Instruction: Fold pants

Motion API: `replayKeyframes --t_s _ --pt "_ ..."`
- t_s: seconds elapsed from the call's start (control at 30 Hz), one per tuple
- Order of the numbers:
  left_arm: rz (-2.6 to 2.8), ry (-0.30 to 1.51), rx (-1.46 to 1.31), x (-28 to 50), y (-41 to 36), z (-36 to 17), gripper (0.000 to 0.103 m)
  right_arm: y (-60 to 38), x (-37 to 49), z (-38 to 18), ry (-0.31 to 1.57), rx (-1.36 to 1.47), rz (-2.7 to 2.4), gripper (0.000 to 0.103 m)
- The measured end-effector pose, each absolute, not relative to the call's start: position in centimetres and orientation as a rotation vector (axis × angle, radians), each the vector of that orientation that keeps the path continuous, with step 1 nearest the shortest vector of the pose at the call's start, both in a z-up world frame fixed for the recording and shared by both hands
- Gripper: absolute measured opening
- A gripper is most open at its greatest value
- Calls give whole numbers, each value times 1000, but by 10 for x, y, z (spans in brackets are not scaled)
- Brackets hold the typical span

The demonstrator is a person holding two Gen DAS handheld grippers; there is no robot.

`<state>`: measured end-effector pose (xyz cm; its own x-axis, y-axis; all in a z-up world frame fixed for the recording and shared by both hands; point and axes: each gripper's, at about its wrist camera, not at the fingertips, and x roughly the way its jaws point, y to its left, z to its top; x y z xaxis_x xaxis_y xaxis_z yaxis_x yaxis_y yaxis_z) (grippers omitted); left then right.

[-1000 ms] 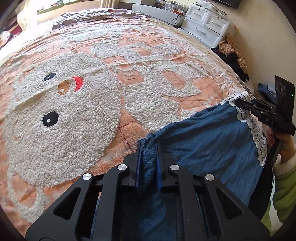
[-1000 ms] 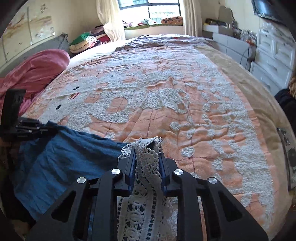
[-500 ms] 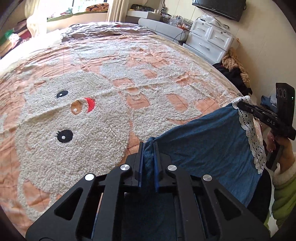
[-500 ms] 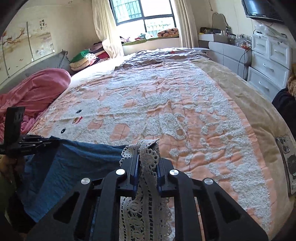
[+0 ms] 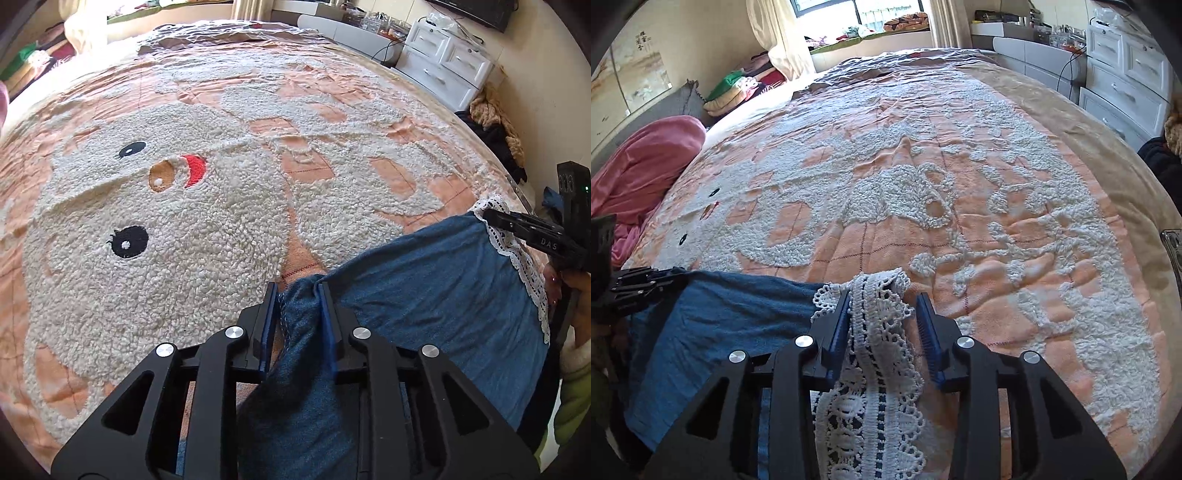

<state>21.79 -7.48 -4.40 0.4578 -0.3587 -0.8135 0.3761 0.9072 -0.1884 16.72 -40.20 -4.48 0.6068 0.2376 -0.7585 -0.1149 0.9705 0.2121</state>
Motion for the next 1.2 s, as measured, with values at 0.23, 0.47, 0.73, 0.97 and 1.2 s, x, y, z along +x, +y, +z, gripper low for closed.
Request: replayKeyframes --t_s 0.23,0.47,0.73,0.97,1.2 --pt "-396 902 27 198 -57 -11 31 -407 125 -8 765 116 154 58" --pt "-401 872 44 160 -56 -2 41 -372 106 -2 776 84 257 68" --pt "-489 918 70 126 -67 -29 41 -350 97 -36 941 63 287 68" --pt "-429 969 -16 148 -38 -55 40 -360 91 -51 943 90 272 67" --pt "-428 968 -67 143 -34 -44 48 -360 85 -38 926 140 265 72"
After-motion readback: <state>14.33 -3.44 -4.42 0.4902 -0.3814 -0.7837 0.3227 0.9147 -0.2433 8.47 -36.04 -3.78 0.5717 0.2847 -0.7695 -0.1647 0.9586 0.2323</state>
